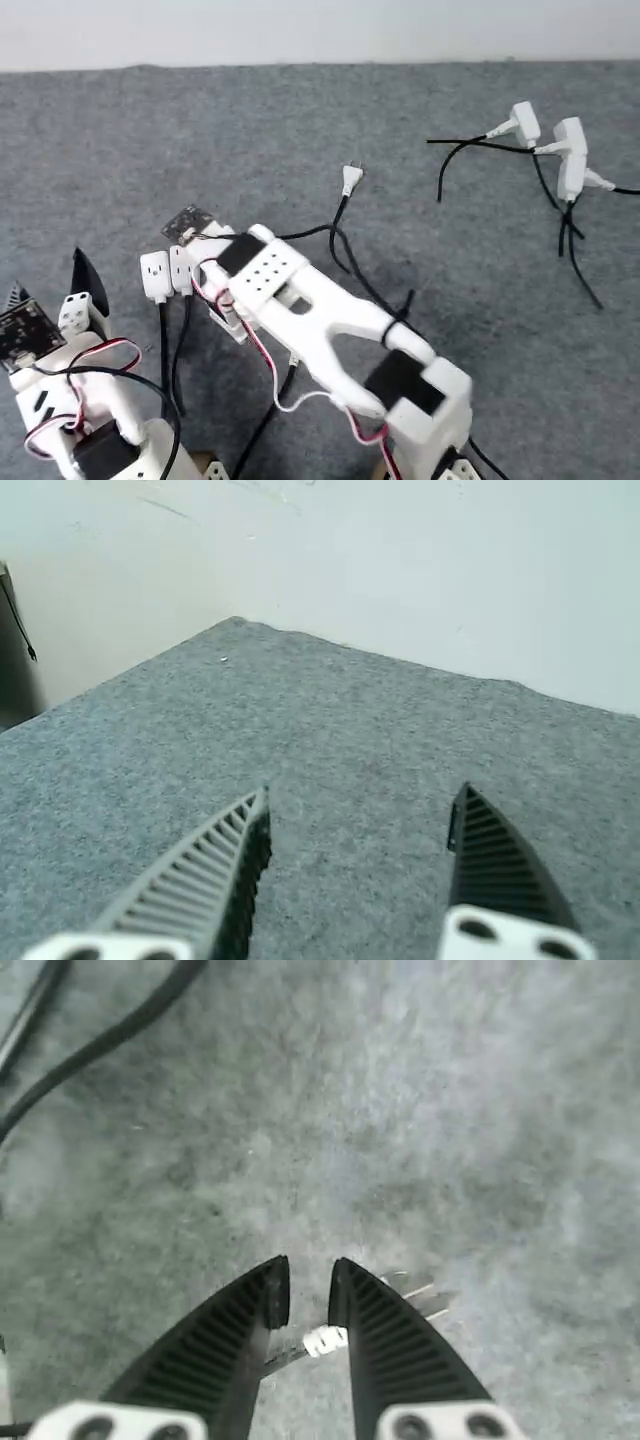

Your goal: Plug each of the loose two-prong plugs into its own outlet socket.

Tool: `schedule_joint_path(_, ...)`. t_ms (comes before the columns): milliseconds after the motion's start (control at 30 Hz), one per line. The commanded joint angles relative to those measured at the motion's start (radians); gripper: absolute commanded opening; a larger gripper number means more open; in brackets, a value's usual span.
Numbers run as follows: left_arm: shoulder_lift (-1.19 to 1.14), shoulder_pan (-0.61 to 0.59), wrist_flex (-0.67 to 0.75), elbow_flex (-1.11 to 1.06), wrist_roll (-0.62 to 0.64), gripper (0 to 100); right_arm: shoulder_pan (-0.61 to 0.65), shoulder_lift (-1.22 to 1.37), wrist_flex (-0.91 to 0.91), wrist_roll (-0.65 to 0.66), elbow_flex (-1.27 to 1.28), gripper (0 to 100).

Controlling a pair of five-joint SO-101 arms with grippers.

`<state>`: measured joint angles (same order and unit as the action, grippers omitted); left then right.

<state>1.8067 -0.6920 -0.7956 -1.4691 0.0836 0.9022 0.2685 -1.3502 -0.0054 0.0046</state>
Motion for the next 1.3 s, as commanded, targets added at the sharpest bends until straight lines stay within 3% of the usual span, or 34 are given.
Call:
schedule_joint_path(0,0.017,0.000,0.035,0.008,-0.014,29,-0.064,-0.137,0.101,-0.011,0.133,7.4)
schedule_joint_path(100,0.017,0.002,0.035,0.008,-0.015,29,-0.087,-0.140,0.154,-0.015,0.213,7.4)
schedule_joint_path(167,0.017,0.002,0.035,0.008,-0.015,29,-0.087,-0.140,0.156,-0.091,0.244,7.4)
schedule_joint_path(300,0.017,0.002,0.035,0.007,-0.015,29,-0.114,-0.142,0.154,-0.388,0.249,8.0)
schedule_joint_path(433,0.017,0.002,0.035,0.007,-0.015,29,-0.113,-0.145,0.153,-0.629,0.253,16.5)
schedule_joint_path(567,0.017,0.002,0.032,0.007,-0.015,29,-0.113,-0.151,0.082,-0.638,0.253,23.1)
schedule_joint_path(733,0.017,0.002,0.034,0.007,-0.015,29,-0.111,-0.139,-0.008,-0.641,0.262,23.3)
schedule_joint_path(867,0.017,0.002,0.032,0.005,-0.015,29,-0.105,-0.136,0.044,-0.643,0.316,22.1)
schedule_joint_path(1033,0.017,0.002,0.031,0.005,-0.015,29,-0.068,-0.136,0.199,-0.638,0.381,13.6)
schedule_joint_path(1267,0.017,0.003,0.029,0.005,-0.015,29,-0.062,-0.133,0.275,-0.638,0.394,16.5)
